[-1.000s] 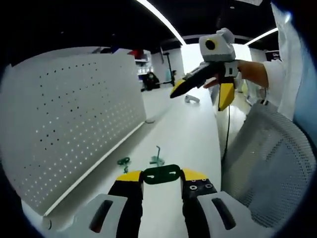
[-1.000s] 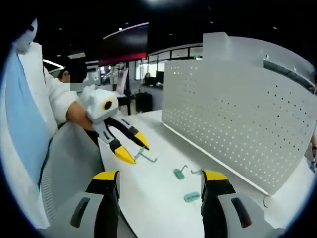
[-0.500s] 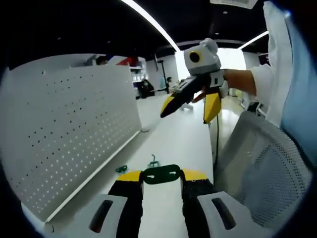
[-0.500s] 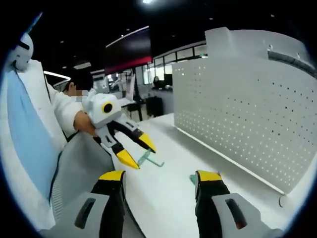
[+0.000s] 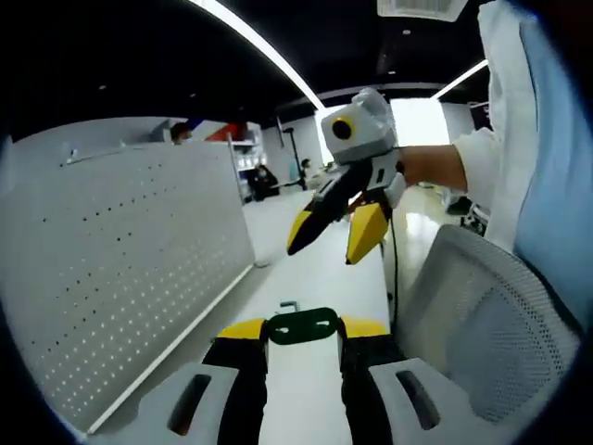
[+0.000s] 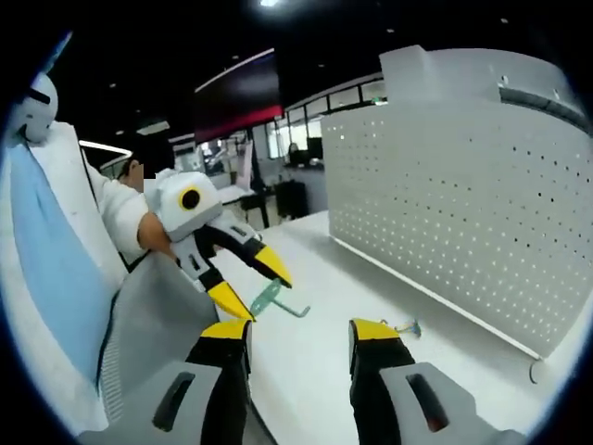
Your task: Insert the hook assembly into the mounting plate slot until the hook locks in place.
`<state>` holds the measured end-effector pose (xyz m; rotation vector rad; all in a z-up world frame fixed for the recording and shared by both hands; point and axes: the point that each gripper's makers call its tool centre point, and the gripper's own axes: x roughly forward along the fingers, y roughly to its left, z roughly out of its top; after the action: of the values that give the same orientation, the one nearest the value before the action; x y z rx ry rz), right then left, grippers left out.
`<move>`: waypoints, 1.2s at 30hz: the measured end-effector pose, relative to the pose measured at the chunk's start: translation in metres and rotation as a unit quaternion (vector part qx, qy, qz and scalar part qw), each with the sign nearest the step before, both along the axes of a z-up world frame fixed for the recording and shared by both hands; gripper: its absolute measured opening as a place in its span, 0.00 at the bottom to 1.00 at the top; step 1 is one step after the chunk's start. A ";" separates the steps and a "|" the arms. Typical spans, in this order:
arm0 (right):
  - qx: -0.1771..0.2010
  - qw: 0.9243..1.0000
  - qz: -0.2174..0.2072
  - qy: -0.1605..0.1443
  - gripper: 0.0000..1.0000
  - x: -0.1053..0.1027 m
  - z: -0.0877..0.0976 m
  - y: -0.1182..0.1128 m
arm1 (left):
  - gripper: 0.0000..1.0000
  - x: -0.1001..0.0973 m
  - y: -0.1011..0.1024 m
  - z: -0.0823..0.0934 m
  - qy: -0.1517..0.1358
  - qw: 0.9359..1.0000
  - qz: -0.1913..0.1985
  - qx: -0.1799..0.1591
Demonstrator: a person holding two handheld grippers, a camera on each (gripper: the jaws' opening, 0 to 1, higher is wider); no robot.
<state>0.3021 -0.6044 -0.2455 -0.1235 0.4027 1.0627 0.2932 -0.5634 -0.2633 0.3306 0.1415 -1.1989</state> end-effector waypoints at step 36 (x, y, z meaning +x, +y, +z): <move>-0.001 0.999 0.038 0.026 0.17 -0.021 -0.003 0.011 | 0.30 -0.027 -0.018 0.015 -0.009 0.999 -0.046 -0.022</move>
<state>0.2809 -0.5930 -0.2481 -0.1143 0.4488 1.1427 0.2658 -0.5816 -0.2484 0.3128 0.0842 -1.2884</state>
